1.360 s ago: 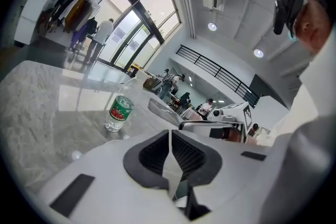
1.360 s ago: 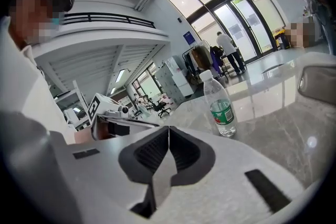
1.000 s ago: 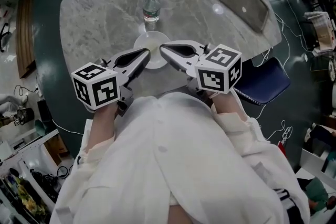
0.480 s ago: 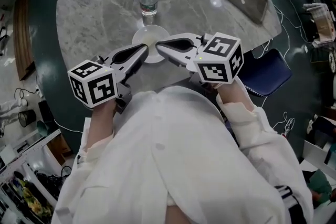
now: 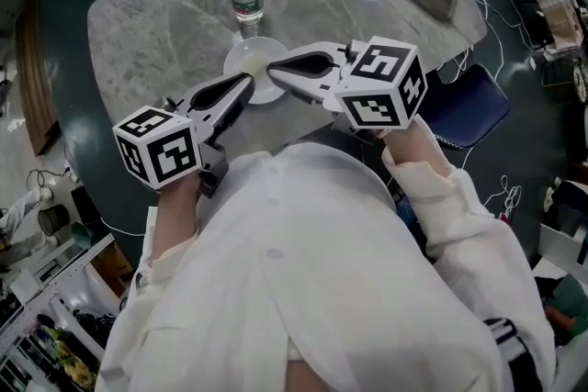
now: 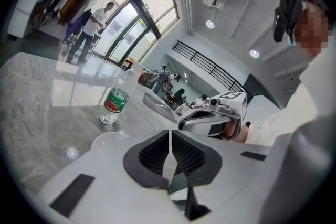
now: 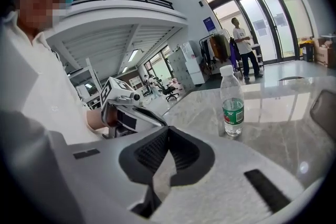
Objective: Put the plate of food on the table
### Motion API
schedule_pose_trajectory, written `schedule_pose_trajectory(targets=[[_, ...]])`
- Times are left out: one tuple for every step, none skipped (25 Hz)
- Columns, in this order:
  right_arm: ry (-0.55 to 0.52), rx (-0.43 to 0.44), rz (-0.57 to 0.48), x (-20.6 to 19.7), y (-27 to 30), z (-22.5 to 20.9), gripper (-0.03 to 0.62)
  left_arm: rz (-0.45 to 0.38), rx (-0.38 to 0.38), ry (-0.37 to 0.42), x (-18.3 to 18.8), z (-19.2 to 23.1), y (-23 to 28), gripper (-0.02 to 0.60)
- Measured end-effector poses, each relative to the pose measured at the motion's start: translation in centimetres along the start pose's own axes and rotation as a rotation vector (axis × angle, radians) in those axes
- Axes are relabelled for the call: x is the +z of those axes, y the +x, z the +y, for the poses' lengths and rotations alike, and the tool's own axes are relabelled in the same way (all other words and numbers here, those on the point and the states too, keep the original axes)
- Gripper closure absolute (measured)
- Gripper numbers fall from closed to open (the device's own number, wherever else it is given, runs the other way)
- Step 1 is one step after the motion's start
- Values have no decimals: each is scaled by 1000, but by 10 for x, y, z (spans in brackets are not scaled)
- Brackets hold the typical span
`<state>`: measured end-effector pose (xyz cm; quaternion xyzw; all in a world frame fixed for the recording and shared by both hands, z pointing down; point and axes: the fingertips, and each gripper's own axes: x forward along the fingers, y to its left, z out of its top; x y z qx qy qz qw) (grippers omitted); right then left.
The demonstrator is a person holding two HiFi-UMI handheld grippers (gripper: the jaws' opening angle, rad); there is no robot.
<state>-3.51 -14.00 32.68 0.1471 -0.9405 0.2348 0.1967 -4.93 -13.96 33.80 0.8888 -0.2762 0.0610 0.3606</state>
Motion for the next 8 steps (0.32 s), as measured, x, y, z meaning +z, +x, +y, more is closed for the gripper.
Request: schedule_pose_trajectory(targets=[[-5, 5, 4, 0, -1, 1, 591, 1, -2, 2, 0, -1, 0, 554], [-6, 10, 4, 0, -2, 2, 591, 2, -5, 4, -1, -1, 0, 554], [-4, 15, 4, 0, -3, 3, 592, 3, -9, 6, -1, -2, 0, 554], [-3, 21, 3, 0, -4, 5, 592, 3, -11, 7, -2, -3, 0, 554], [-3, 26, 5, 0, -4, 7, 592, 3, -13, 7, -3, -4, -1, 554], [-5, 32, 10, -1, -5, 9, 591, 3, -15, 7, -4, -5, -2, 554], [-8, 36, 15, -2, -4, 11, 591, 2, -16, 7, -5, -6, -4, 554], [-11, 40, 22, -3, -4, 14, 591, 1, -16, 6, -6, -7, -5, 554]])
